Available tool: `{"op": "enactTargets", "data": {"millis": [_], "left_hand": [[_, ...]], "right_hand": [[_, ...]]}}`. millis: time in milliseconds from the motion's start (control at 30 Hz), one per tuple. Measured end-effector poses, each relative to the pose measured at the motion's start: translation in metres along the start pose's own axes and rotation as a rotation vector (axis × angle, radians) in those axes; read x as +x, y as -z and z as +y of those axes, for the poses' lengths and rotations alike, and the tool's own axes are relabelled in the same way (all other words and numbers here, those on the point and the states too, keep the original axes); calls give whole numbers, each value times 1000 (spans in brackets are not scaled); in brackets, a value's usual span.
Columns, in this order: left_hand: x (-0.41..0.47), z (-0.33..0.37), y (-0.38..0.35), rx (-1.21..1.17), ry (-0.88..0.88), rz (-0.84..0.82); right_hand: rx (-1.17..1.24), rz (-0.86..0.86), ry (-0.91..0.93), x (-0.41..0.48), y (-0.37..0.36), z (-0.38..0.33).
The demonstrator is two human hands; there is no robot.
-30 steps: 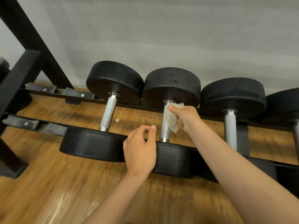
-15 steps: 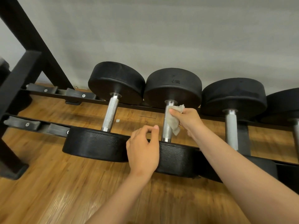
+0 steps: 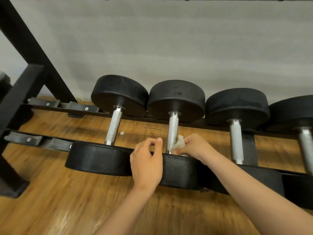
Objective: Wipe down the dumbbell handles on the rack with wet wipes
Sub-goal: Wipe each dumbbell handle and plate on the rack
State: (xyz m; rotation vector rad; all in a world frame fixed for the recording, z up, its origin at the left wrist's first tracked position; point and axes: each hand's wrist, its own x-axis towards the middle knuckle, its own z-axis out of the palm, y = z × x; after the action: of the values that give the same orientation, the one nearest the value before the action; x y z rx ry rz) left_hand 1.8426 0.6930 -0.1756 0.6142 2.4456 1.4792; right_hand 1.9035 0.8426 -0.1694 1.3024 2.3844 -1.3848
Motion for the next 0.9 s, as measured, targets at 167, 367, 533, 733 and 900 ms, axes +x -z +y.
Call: {"op": "enactTargets", "data": {"millis": [167, 367, 533, 733, 900], "left_hand": [[0, 3, 1, 19, -36, -15], [12, 10, 5, -1, -77, -227], [34, 48, 23, -240, -111, -564], [39, 44, 29, -55, -225, -515], [59, 30, 21, -72, -134, 23]], "right_hand": [[227, 52, 81, -13, 3, 3], [539, 0, 271, -38, 15, 4], [320, 0, 465, -45, 16, -9], [304, 59, 470, -44, 7, -4], [454, 337, 360, -41, -20, 10]]}}
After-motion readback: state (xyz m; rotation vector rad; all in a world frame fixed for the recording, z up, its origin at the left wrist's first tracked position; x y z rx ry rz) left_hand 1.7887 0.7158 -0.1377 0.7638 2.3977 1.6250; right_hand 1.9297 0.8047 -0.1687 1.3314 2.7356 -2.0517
